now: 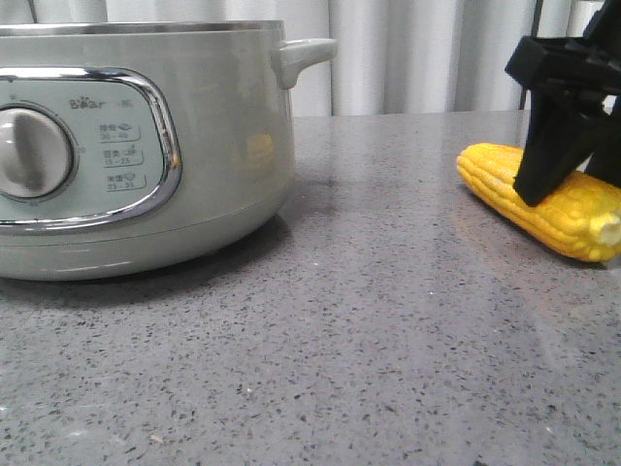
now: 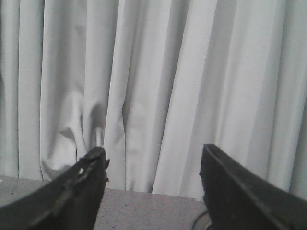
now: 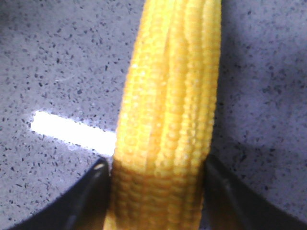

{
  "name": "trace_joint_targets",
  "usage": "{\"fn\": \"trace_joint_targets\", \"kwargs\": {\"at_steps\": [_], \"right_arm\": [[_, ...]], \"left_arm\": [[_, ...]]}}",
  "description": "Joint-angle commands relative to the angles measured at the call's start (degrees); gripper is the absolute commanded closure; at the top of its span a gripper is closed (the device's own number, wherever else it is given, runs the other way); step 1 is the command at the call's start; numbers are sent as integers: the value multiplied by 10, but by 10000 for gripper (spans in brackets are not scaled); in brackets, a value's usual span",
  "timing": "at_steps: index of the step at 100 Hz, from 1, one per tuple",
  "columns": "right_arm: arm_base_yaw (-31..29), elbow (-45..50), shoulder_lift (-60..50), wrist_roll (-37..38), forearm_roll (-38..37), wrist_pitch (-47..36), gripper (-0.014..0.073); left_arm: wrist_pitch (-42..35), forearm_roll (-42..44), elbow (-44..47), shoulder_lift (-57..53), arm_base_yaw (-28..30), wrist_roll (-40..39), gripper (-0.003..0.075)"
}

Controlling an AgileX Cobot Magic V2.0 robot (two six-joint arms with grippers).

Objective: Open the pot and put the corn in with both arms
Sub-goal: 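Close right gripper around the middle of the yellow corn cob, then lift corn with right gripper, carry over pot, release inside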

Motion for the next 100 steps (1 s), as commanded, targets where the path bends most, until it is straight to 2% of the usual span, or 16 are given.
{"fn": "trace_joint_targets", "kwargs": {"at_steps": [1, 10, 16, 34, 50, 66, 85, 91, 100], "right_arm": [[0, -20, -15, -8, 4, -18, 466], [0, -41, -29, -8, 21, -11, 611], [2, -67, -47, -8, 37, -9, 666], [40, -184, -86, -8, 77, -14, 664], [122, -284, -68, -8, 113, -41, 664], [201, -300, -18, -8, 113, -100, 664], [266, -300, 59, -8, 123, -117, 663], [279, -300, 76, -8, 123, -123, 634], [287, -300, 94, -8, 123, -136, 517]], "left_arm": [[-27, -10, -18, 5, -4, -7, 312], [-27, -10, -18, 5, -4, -7, 312], [-27, -10, -18, 5, -4, -7, 312], [-27, -14, -18, 5, -4, -7, 312], [-23, -19, -18, 5, -4, -7, 312], [-21, -21, -18, 5, -4, -7, 312], [-20, -58, -18, 5, -16, -7, 312], [-19, -58, -18, 5, -20, -7, 312], [-12, -58, -18, 5, -22, -7, 312]]}}
